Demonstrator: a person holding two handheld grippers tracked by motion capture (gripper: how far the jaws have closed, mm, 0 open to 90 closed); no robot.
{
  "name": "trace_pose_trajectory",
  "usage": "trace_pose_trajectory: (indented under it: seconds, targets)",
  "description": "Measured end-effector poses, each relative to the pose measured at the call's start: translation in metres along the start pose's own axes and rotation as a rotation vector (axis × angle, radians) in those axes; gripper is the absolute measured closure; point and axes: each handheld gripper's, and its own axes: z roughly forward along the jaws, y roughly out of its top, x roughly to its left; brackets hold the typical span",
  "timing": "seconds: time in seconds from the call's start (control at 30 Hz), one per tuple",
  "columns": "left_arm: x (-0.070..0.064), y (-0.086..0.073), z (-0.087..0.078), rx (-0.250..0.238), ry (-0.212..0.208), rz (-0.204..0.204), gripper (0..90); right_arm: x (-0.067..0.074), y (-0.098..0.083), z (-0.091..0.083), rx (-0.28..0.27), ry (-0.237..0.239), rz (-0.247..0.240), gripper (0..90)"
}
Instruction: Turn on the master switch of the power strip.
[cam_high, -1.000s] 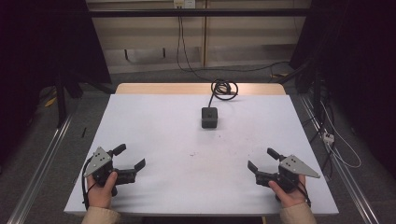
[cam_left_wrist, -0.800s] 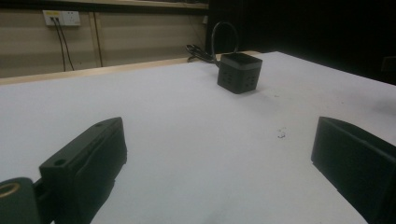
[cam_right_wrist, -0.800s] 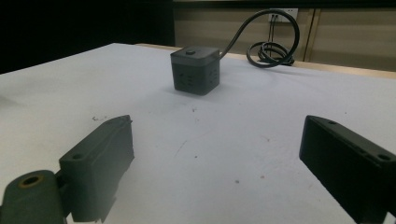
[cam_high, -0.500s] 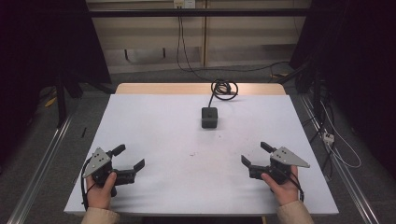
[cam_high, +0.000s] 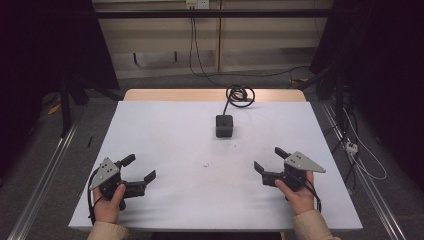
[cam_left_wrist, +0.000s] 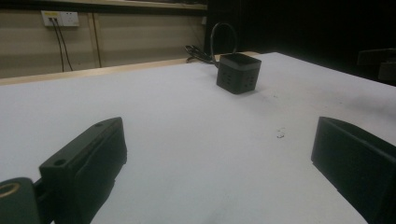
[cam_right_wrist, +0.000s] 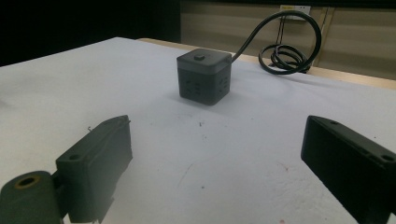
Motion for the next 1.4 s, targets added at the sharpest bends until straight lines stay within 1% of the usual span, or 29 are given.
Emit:
trace_pose_trajectory:
  seconds: [0.1, 0.17, 0.23, 0.47, 0.53, 0.83, 1.1, 1.23, 1.4]
  targets:
    - [0.000, 0.000, 0.001, 0.001, -0.004, 0.003, 2.9, 0.000, 0.001, 0.002, 0.000, 0.000, -0.002, 8.4]
    - [0.000, 0.000, 0.001, 0.004, -0.004, 0.006, 2.9, 0.000, 0.003, 0.007, 0.008, 0.005, 0.008, 8.5]
    - [0.000, 0.000, 0.001, 0.003, -0.006, 0.005, 2.9, 0.000, 0.003, 0.008, 0.011, 0.007, 0.003, 8.5]
    - [0.001, 0.000, 0.000, 0.000, -0.005, 0.002, 2.9, -0.001, 0.007, 0.016, 0.006, 0.004, 0.018, 8.5]
    - [0.001, 0.000, 0.000, -0.001, -0.004, 0.003, 2.9, -0.002, 0.008, 0.019, 0.008, 0.006, 0.013, 8.5]
    - [0.001, -0.001, 0.000, -0.001, -0.002, -0.001, 2.9, -0.002, 0.013, 0.029, 0.005, 0.009, 0.024, 8.9]
    - [0.001, 0.000, 0.000, 0.004, -0.006, 0.004, 2.9, -0.002, 0.015, 0.037, 0.018, 0.008, 0.018, 8.8]
    - [0.001, -0.001, 0.000, 0.004, -0.005, 0.004, 2.9, -0.001, 0.016, 0.041, 0.024, 0.011, 0.028, 8.9]
    - [0.002, -0.001, 0.001, 0.004, -0.007, 0.008, 2.9, -0.001, 0.018, 0.046, 0.024, 0.010, 0.029, 8.9]
